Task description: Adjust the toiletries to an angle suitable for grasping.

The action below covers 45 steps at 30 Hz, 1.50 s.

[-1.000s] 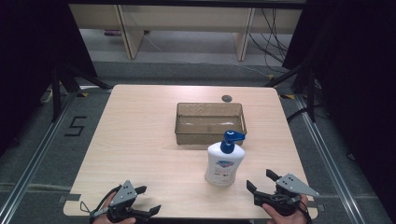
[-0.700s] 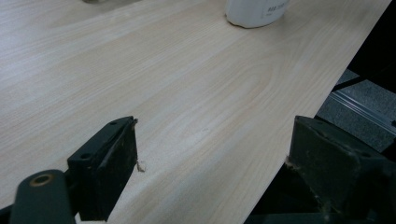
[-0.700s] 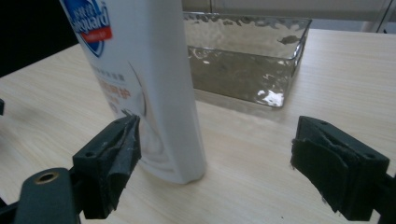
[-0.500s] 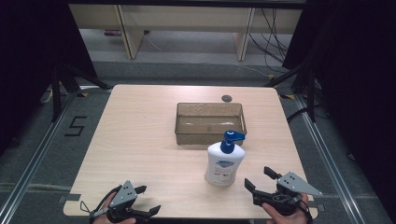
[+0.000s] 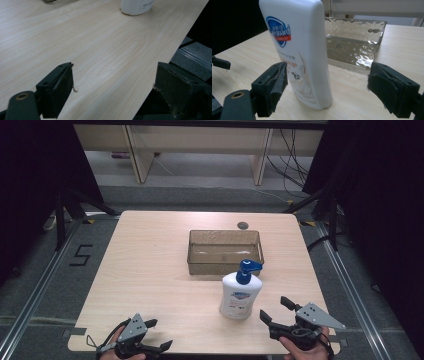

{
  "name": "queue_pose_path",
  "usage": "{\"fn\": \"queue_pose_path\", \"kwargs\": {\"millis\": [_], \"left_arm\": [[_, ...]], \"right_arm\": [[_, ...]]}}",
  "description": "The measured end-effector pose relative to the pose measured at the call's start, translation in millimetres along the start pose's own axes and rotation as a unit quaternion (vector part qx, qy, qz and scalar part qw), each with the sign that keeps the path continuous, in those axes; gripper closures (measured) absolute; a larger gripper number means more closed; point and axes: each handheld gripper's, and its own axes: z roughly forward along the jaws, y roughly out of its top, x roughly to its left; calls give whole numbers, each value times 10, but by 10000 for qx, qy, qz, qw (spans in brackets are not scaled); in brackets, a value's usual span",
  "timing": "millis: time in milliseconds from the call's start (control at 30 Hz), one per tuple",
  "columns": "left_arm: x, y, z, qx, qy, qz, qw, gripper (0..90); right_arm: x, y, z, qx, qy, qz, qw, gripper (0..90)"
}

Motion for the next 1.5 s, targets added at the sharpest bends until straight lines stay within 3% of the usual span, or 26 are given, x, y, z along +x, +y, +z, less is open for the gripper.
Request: {"fn": "queue_pose_path", "kwargs": {"millis": [100,300,333,433,467,500,533,567,600,700,767,867,1000,1233,1433,1500], "left_arm": [[1,-3,4,-12,-12,-8,10000,148],[2,-4,10,2,-39,-15,10000,148],[2,-3,11,4,-30,-19,10000,148],[0,-6,16,-26,-40,-52,10000,148],[1,-2,12,3,-36,-54,10000,148],[9,2,6,50,-14,-8,10000,148],[6,2,7,36,-13,-19,10000,148],[13,2,4,66,-3,29,10000,147],[1,-5,15,-24,-39,-50,10000,148],[2,0,11,21,-24,-50,10000,148],[11,-3,10,46,-36,-30,10000,148],[13,-4,11,43,-31,-31,10000,148],[17,-6,12,30,-40,-17,10000,148],[15,-4,9,30,-28,-19,10000,148],[11,-5,6,-8,-28,-51,10000,148],[14,-5,7,-31,-32,-49,10000,148]], "right_arm": [[12,22,6,22,-44,-126,9999,167],[27,45,5,-15,-83,-123,9999,173],[42,55,-7,35,-23,-38,10000,174],[44,82,-14,-21,1,-140,9999,173],[84,90,-24,3,55,55,10000,173],[64,100,-25,-15,5,-157,9999,173],[65,110,-30,-44,18,-194,9998,172],[91,127,-58,36,24,-84,10000,171],[84,135,-55,-28,25,-188,9998,171],[125,176,-82,-63,97,-155,9998,163],[155,224,-103,-113,175,-290,9994,157],[187,250,-113,-171,228,-221,9994,156],[201,317,-136,-217,219,-334,9990,154],[275,424,-88,-285,334,-309,9986,151],[290,521,-11,-245,317,-539,9977,151],[295,531,10,-280,371,-450,9979,151]]}}
